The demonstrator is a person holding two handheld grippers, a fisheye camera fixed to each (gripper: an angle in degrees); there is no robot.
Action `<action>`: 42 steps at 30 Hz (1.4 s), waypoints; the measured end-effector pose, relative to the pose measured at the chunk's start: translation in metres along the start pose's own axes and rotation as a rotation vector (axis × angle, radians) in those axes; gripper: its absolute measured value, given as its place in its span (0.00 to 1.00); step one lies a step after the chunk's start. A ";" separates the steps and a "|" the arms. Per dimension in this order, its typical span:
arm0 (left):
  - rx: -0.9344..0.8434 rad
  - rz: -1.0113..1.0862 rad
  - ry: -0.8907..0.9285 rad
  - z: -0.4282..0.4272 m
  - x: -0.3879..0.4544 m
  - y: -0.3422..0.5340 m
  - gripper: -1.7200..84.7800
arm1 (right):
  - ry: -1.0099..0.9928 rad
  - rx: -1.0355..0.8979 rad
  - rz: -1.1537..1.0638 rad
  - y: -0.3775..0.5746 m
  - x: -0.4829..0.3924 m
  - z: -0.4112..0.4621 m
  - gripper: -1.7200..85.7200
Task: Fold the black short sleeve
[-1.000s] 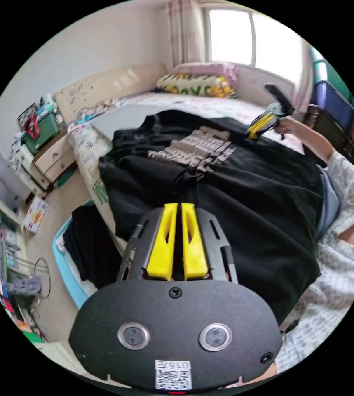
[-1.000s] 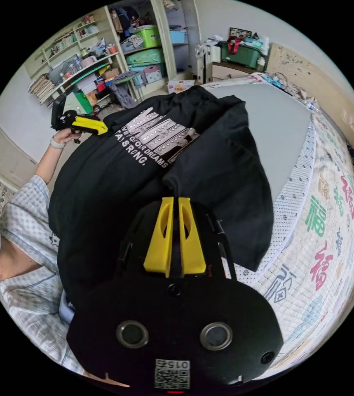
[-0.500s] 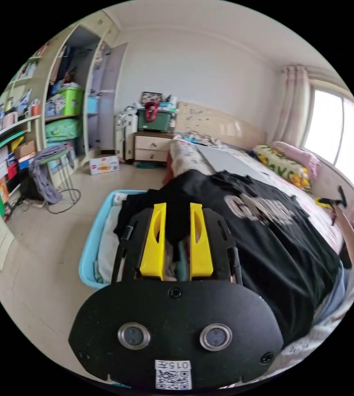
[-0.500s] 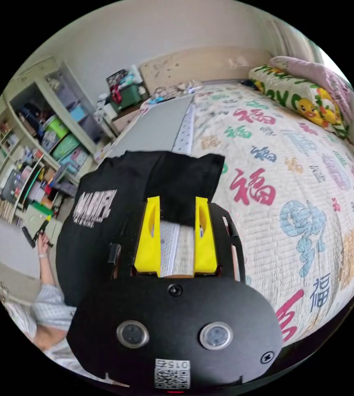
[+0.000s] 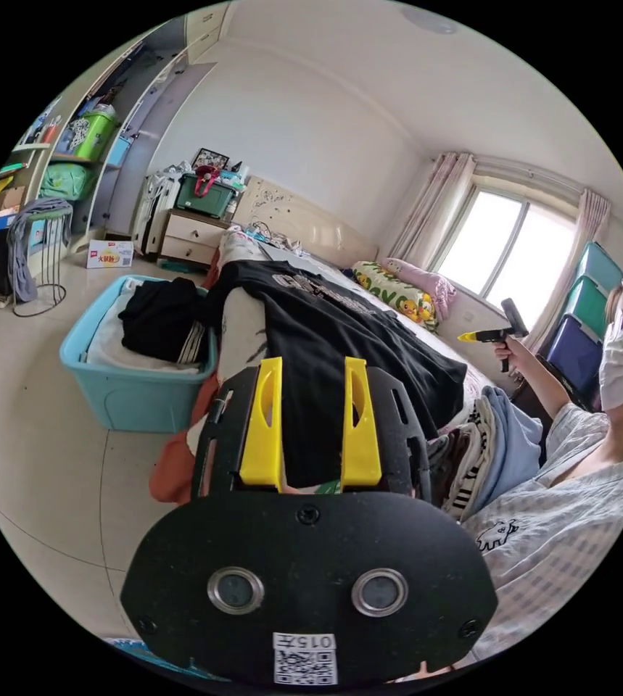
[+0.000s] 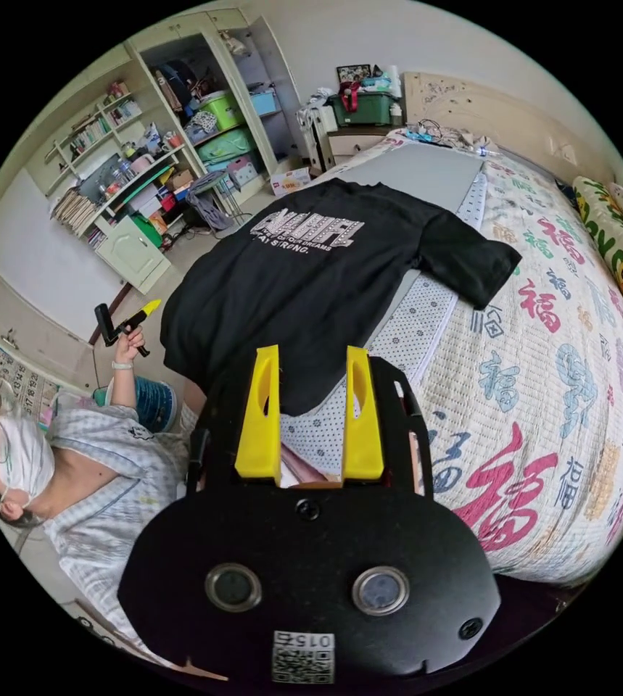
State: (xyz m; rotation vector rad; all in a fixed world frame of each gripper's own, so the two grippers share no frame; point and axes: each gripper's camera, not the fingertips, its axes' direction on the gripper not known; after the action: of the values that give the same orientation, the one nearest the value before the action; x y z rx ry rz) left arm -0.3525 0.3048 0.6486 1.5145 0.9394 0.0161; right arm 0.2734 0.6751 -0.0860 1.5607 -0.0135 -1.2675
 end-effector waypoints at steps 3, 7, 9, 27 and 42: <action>0.030 0.002 0.039 -0.009 0.018 0.023 0.16 | 0.045 0.058 -0.093 0.044 -0.010 0.018 0.18; 0.011 0.047 0.103 -0.006 0.054 0.035 0.16 | 0.015 0.038 -0.071 0.090 0.017 0.071 0.21; 0.024 0.066 0.046 -0.008 0.072 0.037 0.16 | -0.043 0.116 -0.044 0.107 0.025 0.072 0.21; 0.143 0.040 0.036 -0.070 0.193 0.056 0.02 | -0.217 0.183 0.057 0.172 0.027 0.127 0.12; 0.214 -0.116 -0.267 -0.143 0.240 0.092 0.15 | -0.170 0.404 0.009 0.197 0.001 0.143 0.02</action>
State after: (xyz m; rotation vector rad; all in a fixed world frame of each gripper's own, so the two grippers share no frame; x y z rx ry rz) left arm -0.2196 0.5666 0.6342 1.6076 0.8309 -0.3717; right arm 0.2845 0.4910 0.0731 1.7820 -0.4068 -1.4498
